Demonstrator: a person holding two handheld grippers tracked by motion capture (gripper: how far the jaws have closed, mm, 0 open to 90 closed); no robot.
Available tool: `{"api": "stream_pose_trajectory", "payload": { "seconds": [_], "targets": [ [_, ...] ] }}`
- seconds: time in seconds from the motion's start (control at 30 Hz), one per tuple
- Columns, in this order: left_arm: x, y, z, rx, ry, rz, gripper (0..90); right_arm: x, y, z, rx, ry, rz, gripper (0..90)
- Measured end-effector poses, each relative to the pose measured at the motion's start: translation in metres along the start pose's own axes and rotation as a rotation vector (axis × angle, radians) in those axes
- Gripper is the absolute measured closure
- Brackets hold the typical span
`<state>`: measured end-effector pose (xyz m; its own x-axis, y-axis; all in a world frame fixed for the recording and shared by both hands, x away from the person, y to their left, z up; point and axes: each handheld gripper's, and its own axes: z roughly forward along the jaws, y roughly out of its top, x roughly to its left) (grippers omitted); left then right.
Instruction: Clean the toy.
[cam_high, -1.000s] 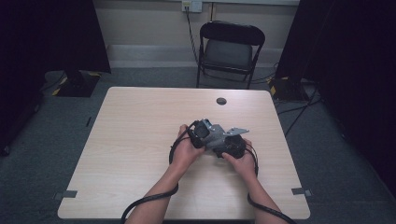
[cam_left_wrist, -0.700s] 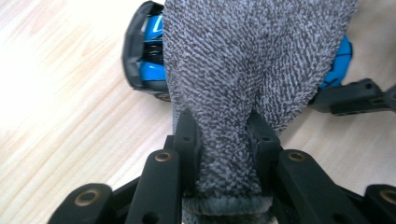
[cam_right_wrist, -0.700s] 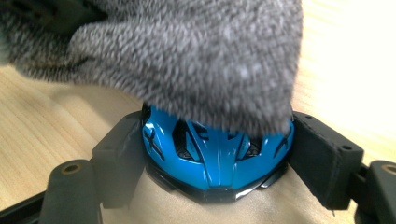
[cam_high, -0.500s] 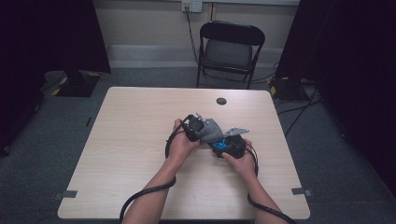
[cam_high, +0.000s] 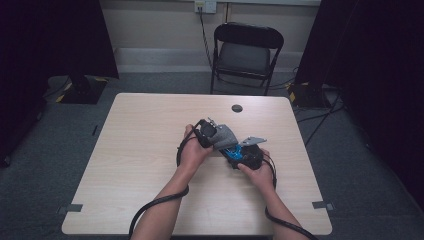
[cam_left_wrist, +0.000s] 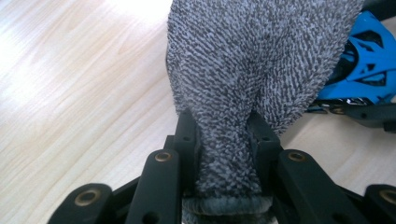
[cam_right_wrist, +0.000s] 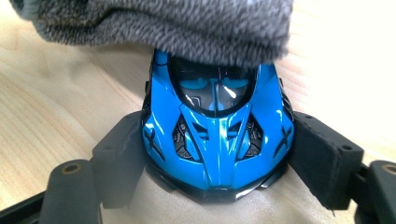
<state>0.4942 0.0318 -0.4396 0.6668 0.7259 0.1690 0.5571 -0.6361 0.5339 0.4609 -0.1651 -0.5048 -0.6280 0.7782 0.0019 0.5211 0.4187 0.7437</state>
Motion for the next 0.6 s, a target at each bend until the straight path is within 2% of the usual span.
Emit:
{"api": "stream_pose_trajectory", "payload": {
  "seconds": [0.1, 0.4, 0.57, 0.6],
  "targets": [
    [0.002, 0.003, 0.001, 0.002, 0.01, -0.002, 70.6, 0.0, 0.0, 0.0, 0.0, 0.0, 0.0, 23.8],
    [0.015, 0.004, 0.003, -0.006, 0.019, -0.064, 70.6, 0.0, 0.0, 0.0, -0.001, 0.0, 0.0, 23.8],
    [0.021, 0.003, 0.0, -0.02, 0.049, -0.087, 70.7, 0.0, 0.0, 0.0, -0.001, 0.0, 0.001, 23.8],
    [0.022, 0.003, 0.001, -0.015, 0.039, -0.09, 70.7, 0.0, 0.0, 0.0, -0.001, 0.0, 0.001, 23.8]
  ]
}}
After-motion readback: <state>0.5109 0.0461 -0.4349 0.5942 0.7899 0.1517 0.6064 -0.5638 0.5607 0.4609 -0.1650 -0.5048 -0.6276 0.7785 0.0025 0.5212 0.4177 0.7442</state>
